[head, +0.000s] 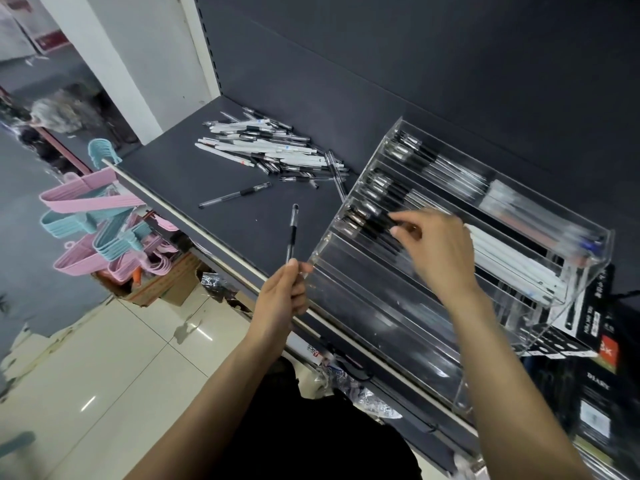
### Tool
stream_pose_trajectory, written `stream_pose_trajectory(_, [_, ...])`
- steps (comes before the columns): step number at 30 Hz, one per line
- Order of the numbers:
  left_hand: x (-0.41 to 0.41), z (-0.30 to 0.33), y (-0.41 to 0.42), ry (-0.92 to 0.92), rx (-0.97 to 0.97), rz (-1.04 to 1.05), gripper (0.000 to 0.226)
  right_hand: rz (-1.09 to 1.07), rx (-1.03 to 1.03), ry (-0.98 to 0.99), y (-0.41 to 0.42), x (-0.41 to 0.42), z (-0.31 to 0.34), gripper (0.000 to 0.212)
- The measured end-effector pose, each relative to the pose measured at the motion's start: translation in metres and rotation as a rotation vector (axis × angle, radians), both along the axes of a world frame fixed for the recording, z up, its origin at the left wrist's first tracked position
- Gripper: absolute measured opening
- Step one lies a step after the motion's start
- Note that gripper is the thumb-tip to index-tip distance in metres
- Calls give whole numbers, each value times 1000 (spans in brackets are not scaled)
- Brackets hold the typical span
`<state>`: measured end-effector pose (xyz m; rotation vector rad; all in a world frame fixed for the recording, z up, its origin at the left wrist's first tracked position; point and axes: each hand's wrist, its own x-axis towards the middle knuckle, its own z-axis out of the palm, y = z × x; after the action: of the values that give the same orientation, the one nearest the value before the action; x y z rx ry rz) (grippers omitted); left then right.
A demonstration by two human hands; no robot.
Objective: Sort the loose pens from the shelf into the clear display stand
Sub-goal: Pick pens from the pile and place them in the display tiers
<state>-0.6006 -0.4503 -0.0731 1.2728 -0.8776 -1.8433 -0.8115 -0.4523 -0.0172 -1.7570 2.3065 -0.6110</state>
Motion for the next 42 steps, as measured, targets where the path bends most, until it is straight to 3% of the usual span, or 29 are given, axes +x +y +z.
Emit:
stream_pose_trajectory(7, [0, 0, -2, 146, 75, 109, 37, 80, 75, 87, -11, 8, -18, 21])
stream_pose_trajectory(14, [1, -2, 0, 25, 26, 35, 30, 128, 131, 95, -16, 4, -24, 20])
stream_pose_trajectory(17, [-2, 1, 2, 60, 68, 24, 28, 165, 107, 88, -10, 8, -23, 24])
stream_pose_trajectory(22, [-24, 10, 4, 113, -44, -96, 26, 163, 18, -271, 18, 35, -8, 18])
stream_pose_trajectory(27, [-52, 18, 0, 23, -160, -147, 17, 71, 10, -360, 41, 36, -2, 27])
stream_pose_trajectory(30, [-62, 16, -6, -246, -448, -245, 22, -15, -26, -388, 49, 16, 0, 26])
stream_pose_trajectory(34, [-57, 3, -40, -866, -1158, -244, 27, -102, -73, -169, 53, -15, -1, 22])
stream_pose_trajectory(38, [-52, -5, -80, -993, -1558, -452, 22, -87, -66, -37, 56, -33, -4, 19])
stream_pose_trajectory(42, [-53, -3, -102, -1044, -1678, -662, 28, -108, -46, -44, 60, -38, -8, 18])
